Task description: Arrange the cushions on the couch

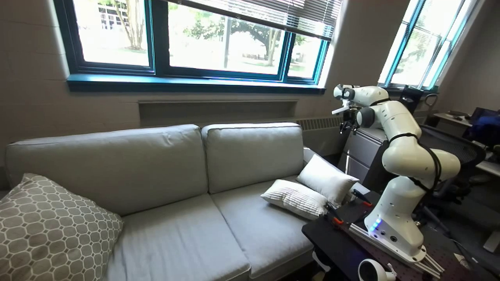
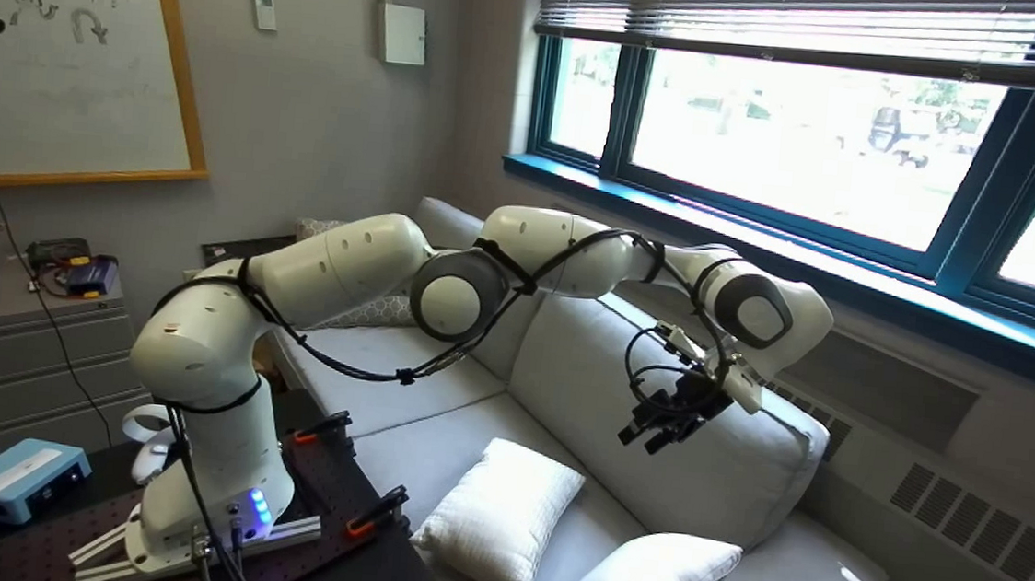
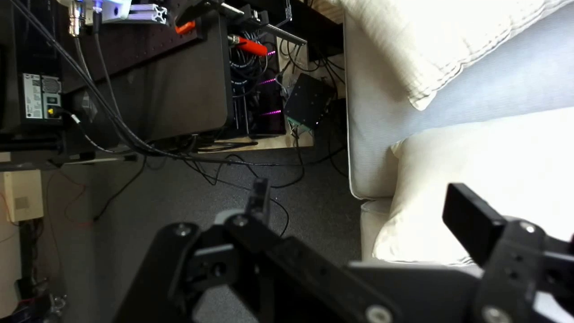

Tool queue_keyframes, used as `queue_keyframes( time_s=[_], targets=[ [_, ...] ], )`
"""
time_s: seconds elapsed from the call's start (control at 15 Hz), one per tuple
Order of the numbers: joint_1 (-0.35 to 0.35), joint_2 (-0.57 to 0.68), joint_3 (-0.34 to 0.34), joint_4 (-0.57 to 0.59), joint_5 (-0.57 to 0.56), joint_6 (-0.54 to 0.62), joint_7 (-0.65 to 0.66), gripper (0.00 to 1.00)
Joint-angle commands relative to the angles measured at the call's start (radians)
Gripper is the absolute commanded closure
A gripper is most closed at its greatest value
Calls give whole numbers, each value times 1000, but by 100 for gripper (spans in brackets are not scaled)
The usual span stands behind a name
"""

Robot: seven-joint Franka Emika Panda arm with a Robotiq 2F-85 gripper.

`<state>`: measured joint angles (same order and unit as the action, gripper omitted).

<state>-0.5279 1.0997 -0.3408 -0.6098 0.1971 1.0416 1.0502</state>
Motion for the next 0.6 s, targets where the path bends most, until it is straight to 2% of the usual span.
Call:
queue_keyframes(
  time_s=[0.0,0.27,0.47,0.53],
  targets=[
    [-1,0,0,0,0,0,0,1],
    [14,17,12,-6,7,-25,4,0],
    [34,55,57,-3,48,-85,19,0],
    [23,91,108,42,38,-131,50,0]
  ],
)
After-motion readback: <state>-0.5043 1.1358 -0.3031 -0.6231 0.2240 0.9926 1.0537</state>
